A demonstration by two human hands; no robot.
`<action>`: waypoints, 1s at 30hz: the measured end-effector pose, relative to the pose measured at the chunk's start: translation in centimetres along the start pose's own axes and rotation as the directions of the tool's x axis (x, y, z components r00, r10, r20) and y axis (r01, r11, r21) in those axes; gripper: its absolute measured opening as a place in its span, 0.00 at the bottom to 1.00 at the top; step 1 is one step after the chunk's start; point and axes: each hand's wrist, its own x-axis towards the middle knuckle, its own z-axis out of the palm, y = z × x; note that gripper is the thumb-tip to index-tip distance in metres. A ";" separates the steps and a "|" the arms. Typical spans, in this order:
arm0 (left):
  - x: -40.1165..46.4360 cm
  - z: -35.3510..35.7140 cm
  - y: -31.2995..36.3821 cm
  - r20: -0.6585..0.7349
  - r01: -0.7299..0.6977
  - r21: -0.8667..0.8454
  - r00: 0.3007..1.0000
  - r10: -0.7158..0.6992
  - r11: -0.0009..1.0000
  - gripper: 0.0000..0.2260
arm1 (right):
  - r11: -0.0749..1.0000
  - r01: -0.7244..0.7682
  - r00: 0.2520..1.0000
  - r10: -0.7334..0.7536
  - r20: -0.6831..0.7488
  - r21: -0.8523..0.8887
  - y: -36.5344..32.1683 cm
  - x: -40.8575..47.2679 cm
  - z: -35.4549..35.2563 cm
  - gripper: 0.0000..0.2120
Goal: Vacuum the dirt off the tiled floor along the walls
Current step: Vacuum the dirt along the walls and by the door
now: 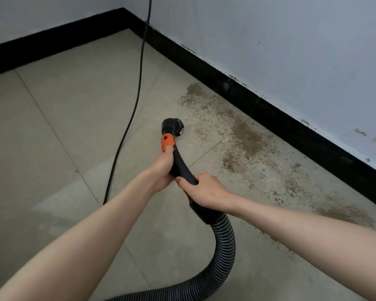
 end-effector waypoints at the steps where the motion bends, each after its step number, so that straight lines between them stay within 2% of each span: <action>1: 0.1 0.1 0.2 0.001 -0.009 0.002 1.000 0.009 1.000 0.24 | 1.000 -0.002 1.000 0.002 -0.006 0.004 -0.1 0.2 -0.1 0.23; 9: 2.8 -2.3 2.8 -0.139 -0.121 0.009 0.983 0.121 0.993 0.23 | 0.998 0.054 0.996 -0.057 0.064 0.045 -2.6 4.8 0.3 0.23; 15: 3.5 -6.3 5.0 -0.243 -0.213 -0.043 0.950 0.197 0.976 0.17 | 0.992 0.122 0.981 -0.121 0.154 0.001 -6.0 7.8 1.9 0.23; 17: 3.1 -7.4 5.2 -0.210 -0.188 -0.090 0.963 0.166 0.978 0.17 | 0.990 0.139 0.974 -0.134 0.183 -0.014 -6.5 8.0 2.3 0.23; 19: 2.5 -8.4 5.2 -0.115 -0.138 -0.088 0.985 0.127 0.987 0.14 | 0.992 0.117 0.965 -0.123 0.234 0.038 -6.3 7.4 2.4 0.23; 22: 1.4 -9.7 5.0 0.011 -0.088 0.061 0.996 0.088 0.994 0.08 | 0.953 -0.035 0.925 -0.083 0.370 0.300 -5.1 5.6 1.2 0.21; 25: 0.5 -10.1 5.0 0.078 -0.080 0.126 0.994 0.071 0.989 0.09 | 0.927 -0.129 0.893 -0.045 0.448 0.352 -3.8 3.8 -0.4 0.21; 30: -0.5 -8.8 5.1 0.025 0.025 0.063 0.999 -0.026 0.998 0.12 | 0.910 -0.220 0.828 -0.017 0.561 0.352 -2.3 1.2 -1.5 0.26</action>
